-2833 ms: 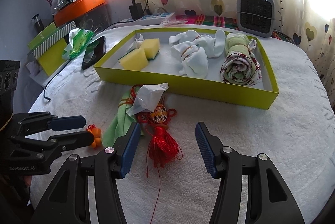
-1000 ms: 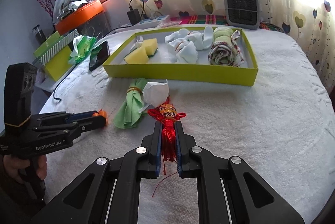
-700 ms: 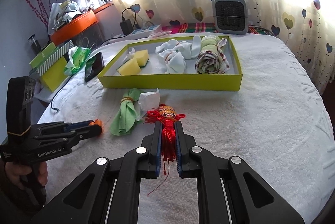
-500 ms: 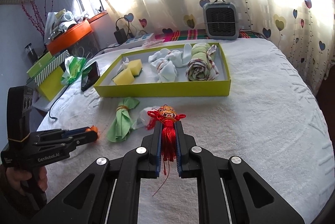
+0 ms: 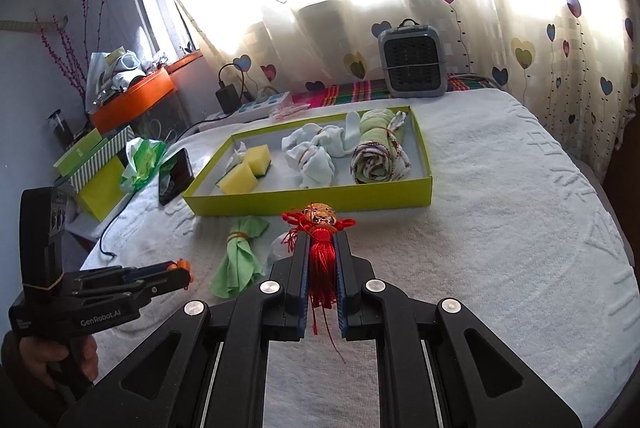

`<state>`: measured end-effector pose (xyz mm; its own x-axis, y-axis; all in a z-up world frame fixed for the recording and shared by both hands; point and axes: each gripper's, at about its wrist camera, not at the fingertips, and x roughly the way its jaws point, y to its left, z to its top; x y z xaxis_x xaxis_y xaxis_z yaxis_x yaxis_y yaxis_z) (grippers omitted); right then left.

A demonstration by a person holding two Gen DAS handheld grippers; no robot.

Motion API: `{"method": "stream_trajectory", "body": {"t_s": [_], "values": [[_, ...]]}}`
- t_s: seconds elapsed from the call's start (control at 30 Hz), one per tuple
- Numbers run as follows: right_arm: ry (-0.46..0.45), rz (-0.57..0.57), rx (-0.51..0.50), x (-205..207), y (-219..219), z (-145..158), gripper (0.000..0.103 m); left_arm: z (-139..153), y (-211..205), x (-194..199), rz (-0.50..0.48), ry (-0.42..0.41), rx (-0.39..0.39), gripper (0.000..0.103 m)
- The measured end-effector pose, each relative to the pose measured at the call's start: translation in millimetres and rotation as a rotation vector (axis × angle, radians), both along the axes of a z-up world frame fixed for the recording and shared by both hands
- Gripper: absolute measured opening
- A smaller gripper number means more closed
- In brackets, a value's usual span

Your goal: Organize soft objects

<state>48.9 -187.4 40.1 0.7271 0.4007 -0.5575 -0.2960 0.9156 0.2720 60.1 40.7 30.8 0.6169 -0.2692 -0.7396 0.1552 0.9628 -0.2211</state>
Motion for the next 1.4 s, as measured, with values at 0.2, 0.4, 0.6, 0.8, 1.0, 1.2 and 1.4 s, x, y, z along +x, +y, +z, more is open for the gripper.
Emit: {"method": "stream_trajectory", "body": {"t_s": [0.2,0.4,0.6,0.8,1.0,1.2,1.4], "values": [[-0.007,-0.006,-0.003,3.0,1.2,3.3,0.012,6.7,-2.1,3.3,-0.009,-0.019,0.013,0.023],[-0.032,-0.008,-0.007,7.8,3.6,12.3,0.012,15.6,-3.6,6.9,-0.018,-0.037,0.026,0.023],[-0.045,-0.009,-0.006,13.2,5.7,19.0,0.012,26.5,-2.9,13.1,-0.016,-0.062,0.030,0.023],[-0.049,-0.006,-0.005,19.3,6.7,22.7,0.012,37.0,-3.2,20.0,-0.020,-0.090,0.035,0.023],[-0.051,-0.004,-0.011,26.7,9.1,26.0,0.012,43.8,-3.8,27.6,-0.025,-0.103,0.033,0.023],[-0.047,-0.004,-0.011,32.3,10.1,26.2,0.012,46.3,-4.1,35.7,-0.026,-0.108,0.031,0.023],[-0.053,-0.002,-0.015,37.8,11.7,29.6,0.012,50.9,-1.3,45.7,-0.022,-0.118,0.022,0.023]]}}
